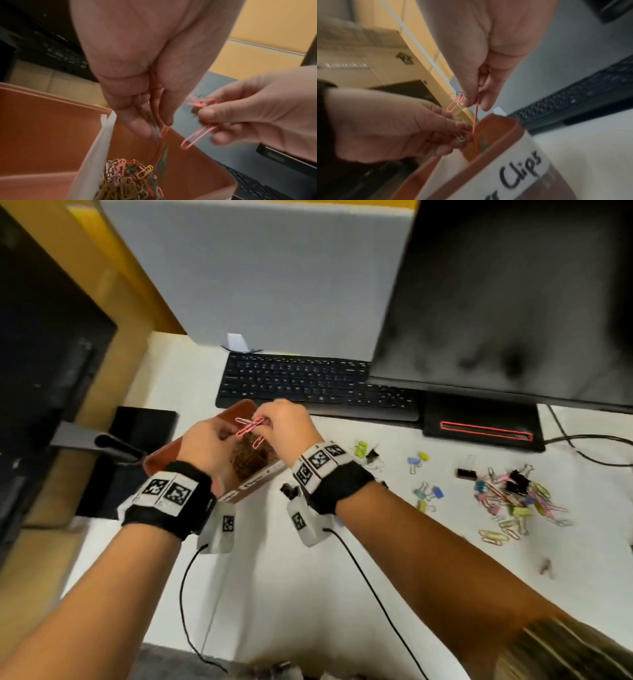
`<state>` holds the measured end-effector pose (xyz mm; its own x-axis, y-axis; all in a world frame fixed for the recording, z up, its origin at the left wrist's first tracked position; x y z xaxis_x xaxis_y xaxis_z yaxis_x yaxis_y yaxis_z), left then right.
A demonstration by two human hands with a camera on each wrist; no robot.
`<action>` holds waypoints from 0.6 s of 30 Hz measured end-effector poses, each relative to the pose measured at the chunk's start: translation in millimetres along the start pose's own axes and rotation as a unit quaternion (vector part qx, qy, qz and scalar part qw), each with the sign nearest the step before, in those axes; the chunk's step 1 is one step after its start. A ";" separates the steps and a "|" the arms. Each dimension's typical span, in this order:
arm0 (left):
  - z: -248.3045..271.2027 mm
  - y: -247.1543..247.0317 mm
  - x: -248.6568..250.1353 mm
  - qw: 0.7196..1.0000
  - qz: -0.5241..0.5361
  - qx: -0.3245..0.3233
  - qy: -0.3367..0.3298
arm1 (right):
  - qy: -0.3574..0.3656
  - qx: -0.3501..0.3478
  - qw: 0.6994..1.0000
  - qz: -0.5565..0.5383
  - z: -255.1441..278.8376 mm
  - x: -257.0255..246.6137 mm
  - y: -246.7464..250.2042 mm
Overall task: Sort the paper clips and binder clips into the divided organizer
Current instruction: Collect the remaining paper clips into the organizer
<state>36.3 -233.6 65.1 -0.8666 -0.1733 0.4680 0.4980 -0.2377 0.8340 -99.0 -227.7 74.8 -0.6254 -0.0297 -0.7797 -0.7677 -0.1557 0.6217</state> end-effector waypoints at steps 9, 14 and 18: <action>33.5 -5.7 33.2 0.990 0.024 -0.011 -0.139 | 0.016 -0.036 0.999 0.004 48.1 22.7 11.0; 78.8 -84.1 102.3 0.959 0.010 -0.122 -0.256 | -0.067 0.000 0.996 0.059 154.1 122.1 79.2; 124.0 -165.9 165.0 0.932 0.008 -0.205 -0.299 | -0.222 0.041 0.964 0.141 260.1 228.1 137.7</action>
<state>-193.4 -104.3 40.2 -0.6612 0.3546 0.6611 0.3761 -0.6057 0.7011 -383.8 0.9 2.0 -0.7952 0.3685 -0.4815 -0.5556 -0.1246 0.8221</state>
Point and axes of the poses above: each hand's wrist, its own z-axis away from the middle knuckle, its own y-axis out of the back of the hand, x = y × z, the point moved 9 cm from there along -z, towards the middle knuckle, and after that the axes turned 1 degree about y, right-handed, at the moved point
